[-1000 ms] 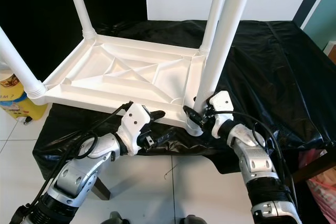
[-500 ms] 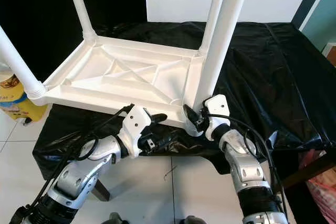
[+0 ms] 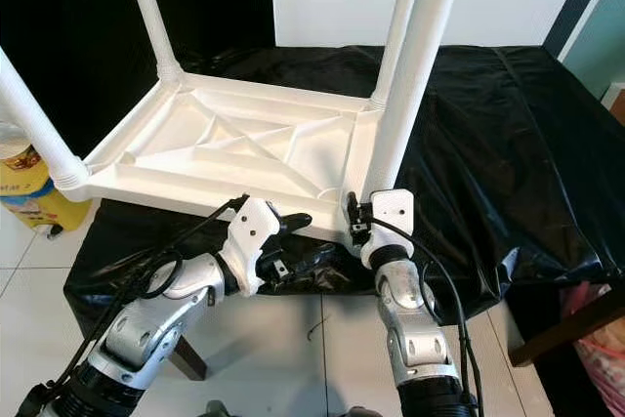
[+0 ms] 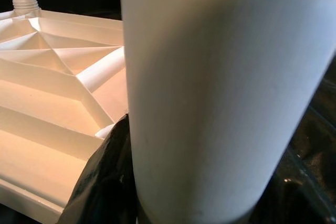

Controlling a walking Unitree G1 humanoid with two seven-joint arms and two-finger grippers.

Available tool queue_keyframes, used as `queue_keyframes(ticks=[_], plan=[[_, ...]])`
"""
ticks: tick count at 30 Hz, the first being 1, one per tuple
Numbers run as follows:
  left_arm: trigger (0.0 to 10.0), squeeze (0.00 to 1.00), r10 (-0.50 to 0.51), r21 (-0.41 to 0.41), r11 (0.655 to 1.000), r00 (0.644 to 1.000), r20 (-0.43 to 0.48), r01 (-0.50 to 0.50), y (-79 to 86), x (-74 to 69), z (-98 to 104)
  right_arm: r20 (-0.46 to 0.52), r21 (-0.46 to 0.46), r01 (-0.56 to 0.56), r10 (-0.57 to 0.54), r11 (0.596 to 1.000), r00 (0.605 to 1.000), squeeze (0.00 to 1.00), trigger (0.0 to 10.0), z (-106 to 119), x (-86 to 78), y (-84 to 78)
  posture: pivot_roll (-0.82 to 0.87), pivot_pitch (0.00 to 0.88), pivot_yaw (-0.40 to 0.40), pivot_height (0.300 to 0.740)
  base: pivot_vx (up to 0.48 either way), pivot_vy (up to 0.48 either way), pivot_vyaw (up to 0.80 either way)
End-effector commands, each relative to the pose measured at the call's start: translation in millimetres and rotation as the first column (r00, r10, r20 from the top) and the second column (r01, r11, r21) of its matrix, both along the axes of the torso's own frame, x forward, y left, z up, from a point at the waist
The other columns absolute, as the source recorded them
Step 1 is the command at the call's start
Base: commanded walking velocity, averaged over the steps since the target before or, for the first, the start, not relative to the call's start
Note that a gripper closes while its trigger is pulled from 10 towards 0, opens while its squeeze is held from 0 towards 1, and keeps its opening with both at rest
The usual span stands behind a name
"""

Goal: Building children table

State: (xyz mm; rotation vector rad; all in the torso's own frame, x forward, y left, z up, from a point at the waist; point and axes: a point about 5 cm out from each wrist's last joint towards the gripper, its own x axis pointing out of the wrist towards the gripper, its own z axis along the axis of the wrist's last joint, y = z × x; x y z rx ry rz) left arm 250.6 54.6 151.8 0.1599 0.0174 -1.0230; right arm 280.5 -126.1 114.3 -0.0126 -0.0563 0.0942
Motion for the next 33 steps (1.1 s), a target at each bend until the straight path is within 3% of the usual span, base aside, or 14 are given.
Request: queue_keyframes(ticks=[1, 13, 14, 16, 17, 25, 29, 30, 31, 32, 33], plan=[[10.0, 0.00, -0.111, 0.010, 0.994, 0.994, -0.009, 0.111, -3.8, -4.3, 0, -0.115, -0.020, 0.008, -0.010, 1.000, 0.993, 0.00, 10.0, -22, -7.3, 0.0, -0.05, 0.049, -0.009, 0.740, 0.000, 0.000, 0.00], [10.0, 0.00, -0.116, 0.001, 0.993, 0.993, -0.013, 0.116, -6.9, -4.7, -2, -0.083, -0.051, 0.002, -0.006, 0.999, 0.997, 0.00, 10.0, -15, -4.8, -11.9, -0.06, 0.047, -0.013, 0.740, 0.000, 0.000, 0.00], [10.0, 0.00, -0.115, -0.002, 0.993, 0.993, -0.012, 0.115, -7.4, -4.3, -1, -0.078, -0.053, -0.003, -0.001, 0.999, 0.997, 0.16, 10.0, -13, -4.6, -11.8, -0.06, 0.044, -0.012, 0.740, 0.000, 0.000, 0.00], [10.0, 0.00, -0.114, -0.003, 0.993, 0.993, -0.011, 0.114, -8.0, -4.0, -1, -0.074, -0.055, -0.007, 0.003, 0.998, 0.997, 0.16, 10.0, -13, -4.5, -11.8, -0.06, 0.043, -0.013, 0.740, 0.000, 0.000, 0.00], [10.0, 0.00, -0.114, -0.005, 0.994, 0.993, -0.010, 0.114, -8.0, -4.0, -1, -0.072, -0.052, -0.021, 0.017, 0.998, 0.997, 1.00, 10.0, -12, -4.9, -10.7, -0.06, 0.042, -0.013, 0.740, 0.000, 0.000, 0.00], [10.0, 0.00, -0.110, -0.004, 0.994, 0.994, -0.009, 0.110, -6.4, -4.5, 0, -0.028, -0.046, -0.080, 0.079, 0.996, 0.996, 1.00, 10.0, -5, -7.5, -12.1, -0.06, 0.045, -0.014, 0.740, 0.000, 0.000, 0.00], [10.0, 0.00, -0.115, -0.002, 0.993, 0.993, -0.011, 0.115, -7.1, -4.9, -1, 0.007, -0.042, -0.162, 0.162, 0.986, 0.987, 1.00, 10.0, 4, -8.8, -19.1, -0.07, 0.046, -0.011, 0.740, 0.000, 0.000, 0.00], [10.0, 0.00, -0.119, -0.002, 0.993, 0.993, -0.011, 0.119, -7.4, -5.2, -1, 0.011, -0.044, -0.203, 0.204, 0.978, 0.979, 0.93, 10.0, 6, -9.4, -20.7, -0.07, 0.045, -0.008, 0.740, 0.000, 0.000, 0.00], [10.0, 0.00, -0.119, -0.002, 0.993, 0.993, -0.011, 0.119, -7.4, -5.2, -1, 0.011, -0.044, -0.203, 0.204, 0.978, 0.979, 0.93, 10.0, 6, -9.4, -20.7, -0.07, 0.045, -0.008, 0.740, 0.000, 0.000, 0.00], [10.0, 0.00, -0.124, 0.000, 0.992, 0.992, -0.012, 0.124, -7.7, -5.4, -1, 0.011, -0.054, -0.253, 0.254, 0.966, 0.967, 0.00, 10.0, 8, -10.0, -22.1, -0.07, 0.042, -0.005, 0.740, 0.000, 0.000, 0.00], [10.0, 0.00, -0.128, 0.001, 0.992, 0.992, -0.012, 0.128, -7.9, -5.5, -1, 0.010, -0.062, -0.285, 0.286, 0.957, 0.958, 0.00, 10.0, 8, -10.4, -22.9, -0.07, 0.042, -0.005, 0.740, 0.000, 0.000, 0.00]])
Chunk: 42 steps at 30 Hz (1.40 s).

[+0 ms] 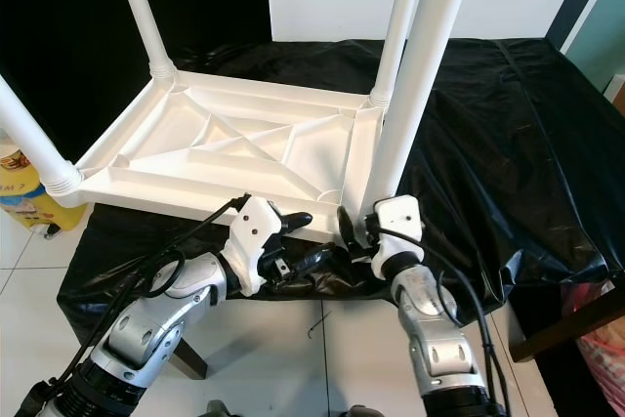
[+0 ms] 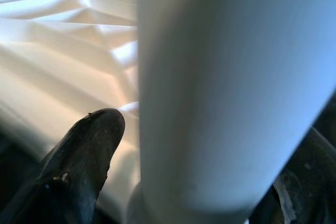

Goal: Building children table

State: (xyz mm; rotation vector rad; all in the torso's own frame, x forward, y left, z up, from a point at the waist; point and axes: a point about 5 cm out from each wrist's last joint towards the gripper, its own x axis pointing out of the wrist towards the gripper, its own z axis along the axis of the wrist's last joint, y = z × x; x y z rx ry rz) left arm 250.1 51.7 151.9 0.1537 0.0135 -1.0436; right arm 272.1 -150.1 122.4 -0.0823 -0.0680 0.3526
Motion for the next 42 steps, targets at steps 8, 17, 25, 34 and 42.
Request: queue_keyframes(ticks=[8, 17, 25, 34, 42], plan=[[10.0, 0.00, -0.112, 0.024, 0.993, 0.994, -0.013, 0.113, -1.3, -2.2, -3, 0.032, -0.029, -0.214, 0.215, 0.976, 0.976, 0.00, 10.0, 9, 8.2, -6.5, -0.07, 0.033, 0.008, 0.740, 0.000, 0.000, 0.00], [10.0, 0.00, -0.120, 0.033, 0.992, 0.993, -0.012, 0.121, -0.5, -2.9, -3, -0.015, -0.088, -0.297, 0.297, 0.951, 0.955, 0.00, 5.9, -1, 15.2, -3.1, -0.05, 0.021, 0.008, 0.740, 0.000, 0.000, 0.00], [10.0, 0.00, -0.121, 0.032, 0.992, 0.993, -0.012, 0.122, -0.7, -4.9, -3, -0.032, -0.113, -0.304, 0.303, 0.946, 0.953, 0.00, 0.0, -9, 14.4, -4.8, -0.05, 0.017, 0.009, 0.740, 0.000, 0.000, 0.00], [10.0, 0.00, -0.122, 0.029, 0.992, 0.992, -0.012, 0.123, -2.9, -6.1, -3, -0.056, -0.085, -0.270, 0.266, 0.959, 0.962, 0.00, 10.0, -17, 12.8, -5.1, -0.04, 0.017, -0.001, 0.740, 0.000, 0.000, 0.00], [10.0, 0.00, -0.106, 0.024, 0.994, 0.994, -0.020, 0.106, -1.3, -8.9, -4, -0.076, -0.096, -0.132, 0.125, 0.987, 0.989, 0.00, 10.0, -24, 12.9, -7.7, -0.03, 0.030, -0.012, 0.740, 0.000, 0.000, 0.00]])
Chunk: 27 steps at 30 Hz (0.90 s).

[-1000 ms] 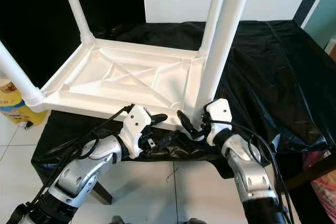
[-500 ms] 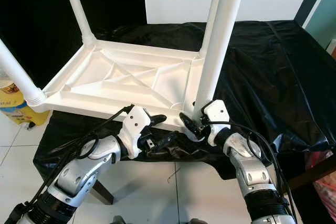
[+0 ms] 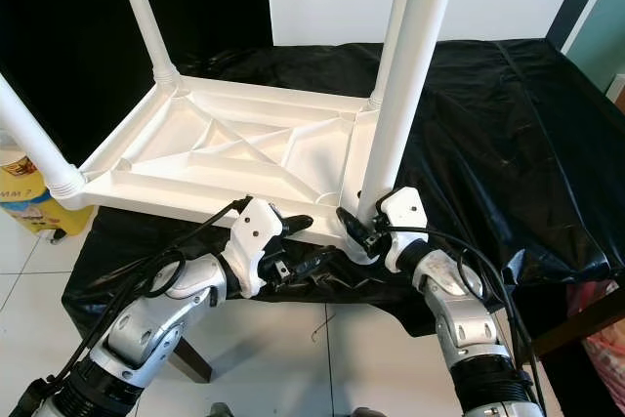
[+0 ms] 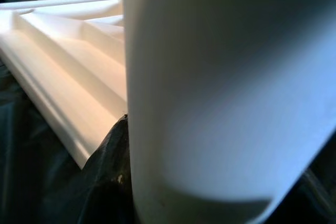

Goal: Building children table

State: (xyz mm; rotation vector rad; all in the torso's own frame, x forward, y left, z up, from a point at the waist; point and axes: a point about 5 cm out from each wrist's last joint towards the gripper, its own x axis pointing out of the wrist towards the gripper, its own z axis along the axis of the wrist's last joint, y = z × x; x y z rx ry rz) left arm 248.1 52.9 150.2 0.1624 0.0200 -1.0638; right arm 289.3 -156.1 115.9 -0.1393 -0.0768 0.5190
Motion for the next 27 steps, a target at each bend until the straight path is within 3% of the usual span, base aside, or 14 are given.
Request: queue_keyframes(ticks=[1, 6, 17, 27], plan=[[10.0, 0.00, -0.086, 0.014, 0.996, 0.996, -0.017, 0.086, -2.5, -6.8, -3, -0.077, -0.048, 0.036, -0.040, 0.998, 0.996, 0.00, 10.0, -17, -4.4, -1.8, -0.03, 0.030, -0.012, 0.740, 0.000, 0.000, 0.00], [10.0, 0.00, -0.077, 0.010, 0.997, 0.997, -0.023, 0.077, -2.0, -8.5, -3, -0.097, 0.009, 0.143, -0.141, 0.990, 0.985, 0.00, 10.0, -17, -6.0, 1.2, -0.03, 0.040, -0.013, 0.740, 0.000, 0.000, 0.00], [10.0, 0.00, -0.076, 0.012, 0.997, 0.997, -0.030, 0.076, -1.2, -10.3, -5, -0.081, 0.013, 0.276, -0.274, 0.961, 0.958, 0.00, 10.0, -17, -7.0, 4.5, -0.03, 0.051, -0.015, 0.740, 0.000, 0.000, 0.00], [10.0, 0.00, -0.052, 0.015, 0.999, 0.998, -0.029, 0.052, 1.1, -9.3, -5, -0.106, 0.035, 0.430, -0.424, 0.902, 0.899, 0.00, 10.0, -20, -16.1, 25.9, -0.02, 0.060, -0.034, 0.740, 0.000, 0.000, 0.00]])
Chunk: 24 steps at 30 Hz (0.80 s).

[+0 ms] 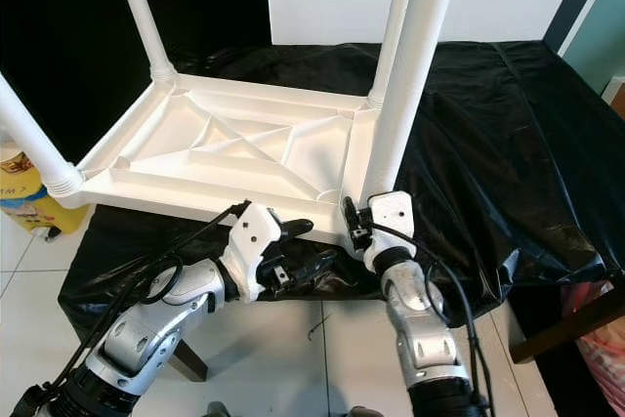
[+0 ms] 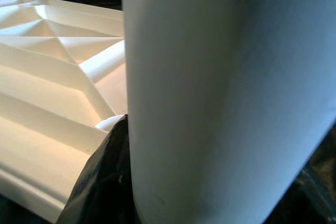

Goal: Building children table

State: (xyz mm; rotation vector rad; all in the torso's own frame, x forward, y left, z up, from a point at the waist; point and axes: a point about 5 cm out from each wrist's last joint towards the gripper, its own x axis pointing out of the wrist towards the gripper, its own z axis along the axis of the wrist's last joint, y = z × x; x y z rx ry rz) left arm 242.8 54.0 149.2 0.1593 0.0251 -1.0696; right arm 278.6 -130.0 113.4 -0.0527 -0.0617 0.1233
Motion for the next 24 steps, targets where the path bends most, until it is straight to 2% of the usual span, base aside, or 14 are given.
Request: queue_keyframes(ticks=[1, 24], plan=[[10.0, 0.00, -0.038, 0.016, 0.999, 0.999, -0.022, 0.039, 1.4, -3.1, -3.5, -0.092, -0.018, 0.062, -0.063, 0.998, 0.994, 0.00, 10.0, -17.5, -6.1, 0.9, -0.02, 0.060, -0.035, 0.740, 0.000, 0.000, 0.00], [10.0, 0.00, -0.040, 0.010, 0.999, 0.999, -0.020, 0.040, -1.6, -2.5, -2.8, -0.066, -0.010, 0.066, -0.066, 0.998, 0.996, 0.00, 10.0, -8.3, -7.3, 4.6, -0.03, 0.060, -0.037, 0.740, 0.000, 0.000, 0.00]])
